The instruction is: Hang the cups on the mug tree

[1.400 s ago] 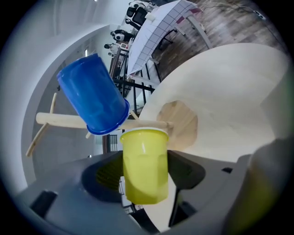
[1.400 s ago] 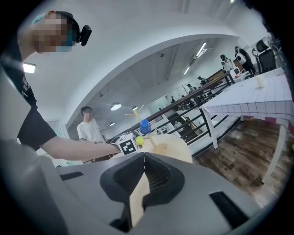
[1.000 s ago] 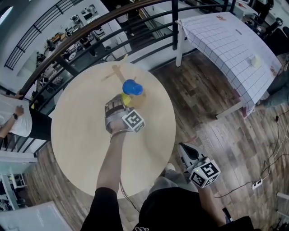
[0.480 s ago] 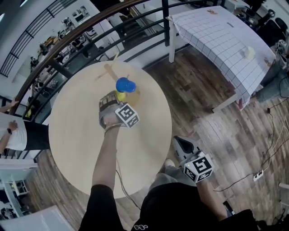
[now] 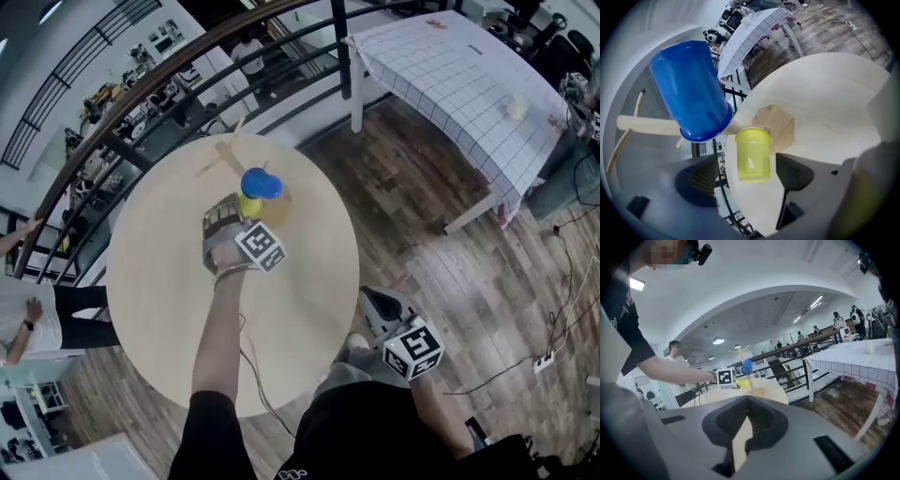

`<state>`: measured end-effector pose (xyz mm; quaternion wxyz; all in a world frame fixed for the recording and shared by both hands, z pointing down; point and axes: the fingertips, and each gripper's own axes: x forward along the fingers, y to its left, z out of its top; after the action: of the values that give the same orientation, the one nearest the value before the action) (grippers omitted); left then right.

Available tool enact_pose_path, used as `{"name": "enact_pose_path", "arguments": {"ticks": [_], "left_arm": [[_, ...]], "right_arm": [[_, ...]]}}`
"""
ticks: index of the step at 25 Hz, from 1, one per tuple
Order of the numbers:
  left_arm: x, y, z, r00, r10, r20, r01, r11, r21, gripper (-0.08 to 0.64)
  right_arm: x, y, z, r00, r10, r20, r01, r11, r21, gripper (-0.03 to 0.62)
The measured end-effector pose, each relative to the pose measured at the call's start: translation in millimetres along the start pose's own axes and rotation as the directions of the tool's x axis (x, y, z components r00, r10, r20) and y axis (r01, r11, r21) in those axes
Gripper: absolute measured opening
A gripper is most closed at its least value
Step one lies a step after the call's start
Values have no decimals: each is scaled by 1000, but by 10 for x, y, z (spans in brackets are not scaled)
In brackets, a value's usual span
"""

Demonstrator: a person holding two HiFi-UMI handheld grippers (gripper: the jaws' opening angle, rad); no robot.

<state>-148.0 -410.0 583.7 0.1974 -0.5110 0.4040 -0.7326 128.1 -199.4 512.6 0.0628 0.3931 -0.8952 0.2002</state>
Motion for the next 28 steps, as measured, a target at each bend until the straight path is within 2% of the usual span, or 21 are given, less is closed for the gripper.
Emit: {"name": "enact_pose_path", "arguments": {"ticks": [2,4,6,7,8,9,12,15,19,21,24,28], "left_arm": [[-66,-7,-50,1000,4,11,-4,999,-37,364],[-167,13,-121,999,12,34,-8,993,-117,364],[-322,93,-194,996,36,79,-15,968,-249,364],[-428,151,-234,992,57,109,-17,943,-332,362],[-547,209,-292,987,81,137,-16,907,-420,362],[-667,254,-369,982,103,158,-8,862,-507,362],[-1014,255,-627,970,139,201,45,706,-707,341],[-1402,174,-862,959,192,210,69,558,-827,210],[-1859,7,-1078,947,228,228,122,401,-908,127],[-2069,-49,-1191,940,253,230,142,325,-935,63],[-2381,-185,-1373,932,293,214,153,217,-964,29],[-2747,-370,-1628,916,357,184,175,58,-983,14]], "right_arm": [[9,6,-1,1000,5,2,-5,1000,3,9],[31,28,13,1000,14,3,-14,1000,5,9],[64,63,37,1000,25,4,-25,1000,5,9],[87,90,51,999,33,5,-33,999,2,9],[118,124,65,999,42,7,-42,999,-3,9],[156,164,80,999,53,9,-53,999,-11,9],[286,323,154,995,92,24,-91,995,-45,9],[364,520,264,992,118,45,-114,990,-77,9],[425,780,432,987,138,83,-128,985,-113,9],[448,906,522,984,145,108,-131,983,-129,9],[466,1091,608,981,143,133,-123,981,-150,9],[517,1347,661,976,156,150,-131,977,-168,9]]}}
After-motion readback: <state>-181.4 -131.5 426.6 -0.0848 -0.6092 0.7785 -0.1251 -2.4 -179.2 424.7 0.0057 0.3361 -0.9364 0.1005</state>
